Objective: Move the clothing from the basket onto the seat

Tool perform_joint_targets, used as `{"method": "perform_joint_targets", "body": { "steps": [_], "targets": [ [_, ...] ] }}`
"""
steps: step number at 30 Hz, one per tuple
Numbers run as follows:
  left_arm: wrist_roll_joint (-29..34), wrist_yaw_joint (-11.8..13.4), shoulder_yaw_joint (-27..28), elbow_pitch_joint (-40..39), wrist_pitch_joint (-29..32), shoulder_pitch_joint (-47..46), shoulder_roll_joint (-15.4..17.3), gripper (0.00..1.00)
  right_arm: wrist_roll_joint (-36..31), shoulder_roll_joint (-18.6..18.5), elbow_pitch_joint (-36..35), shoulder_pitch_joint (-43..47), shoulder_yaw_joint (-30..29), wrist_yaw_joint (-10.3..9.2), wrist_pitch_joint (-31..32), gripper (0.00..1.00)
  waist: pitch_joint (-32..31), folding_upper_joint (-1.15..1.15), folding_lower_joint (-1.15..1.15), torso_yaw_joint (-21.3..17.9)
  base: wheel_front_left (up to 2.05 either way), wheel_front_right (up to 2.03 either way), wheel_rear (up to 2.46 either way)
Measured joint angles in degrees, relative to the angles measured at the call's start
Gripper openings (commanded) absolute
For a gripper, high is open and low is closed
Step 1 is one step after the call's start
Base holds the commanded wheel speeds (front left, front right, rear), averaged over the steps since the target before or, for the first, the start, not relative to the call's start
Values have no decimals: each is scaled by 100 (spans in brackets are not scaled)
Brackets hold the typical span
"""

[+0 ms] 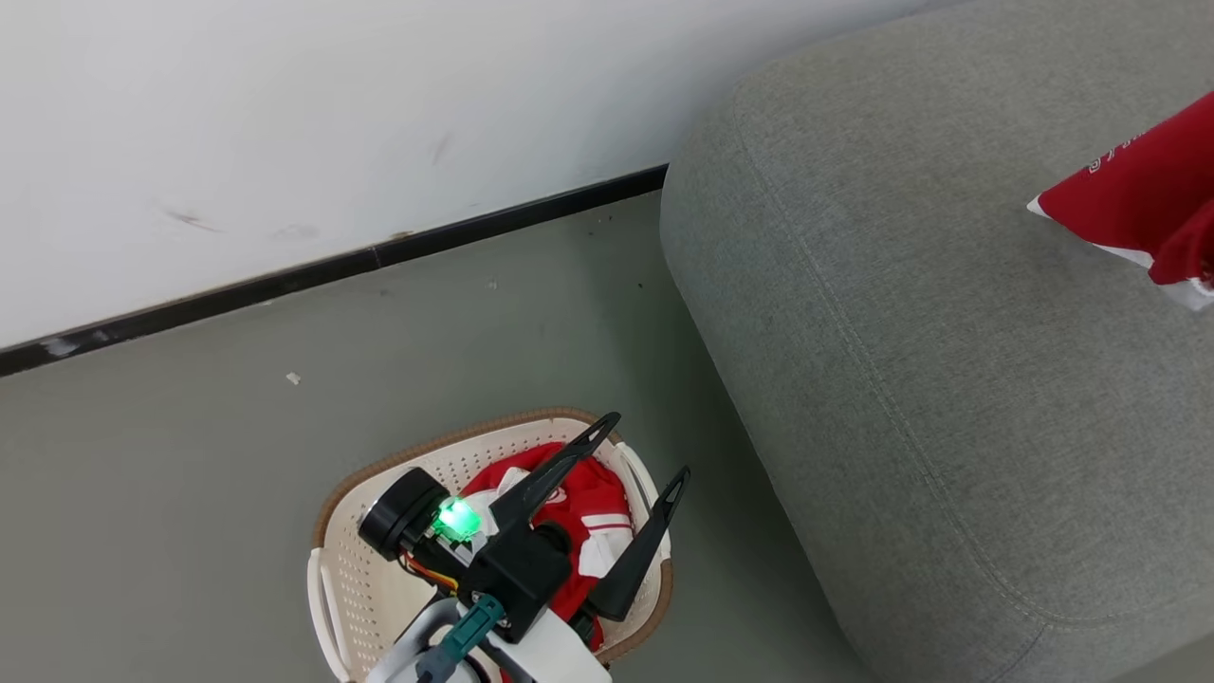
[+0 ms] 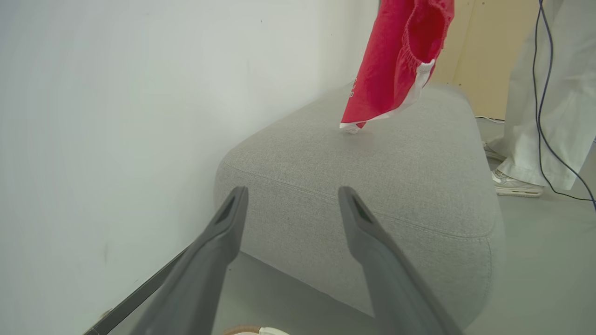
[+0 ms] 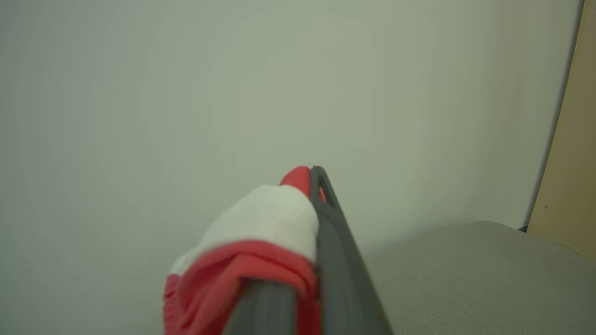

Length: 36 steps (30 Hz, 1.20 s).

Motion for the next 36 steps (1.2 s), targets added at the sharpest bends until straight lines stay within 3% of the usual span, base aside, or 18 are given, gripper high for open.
{"method": "perform_joint_targets", "body": {
  "steps": [7,18,31,34,36],
  "targets": [
    [68,-49,-76,-77,58,-176,5,100,-11,100,457,77,-21,0,-177,0,302,0,0,138,0,0,0],
    [100,-188,-138,-114,107,-481,-10,100,-9,838,871,815,-24,0,-315,0,725,0,0,299,0,0,0],
    [137,-254,-101,-14,94,-782,12,100,-133,1434,533,1196,-411,1,-318,0,1040,0,0,284,0,0,0],
    [137,-300,-98,14,46,-793,10,100,-124,1556,539,1407,-531,0,-318,42,1031,0,0,244,0,0,0],
    [137,-301,-98,38,45,-794,7,100,-129,1588,525,1496,-576,0,-318,99,1020,0,0,216,0,0,0]
  ]
}}
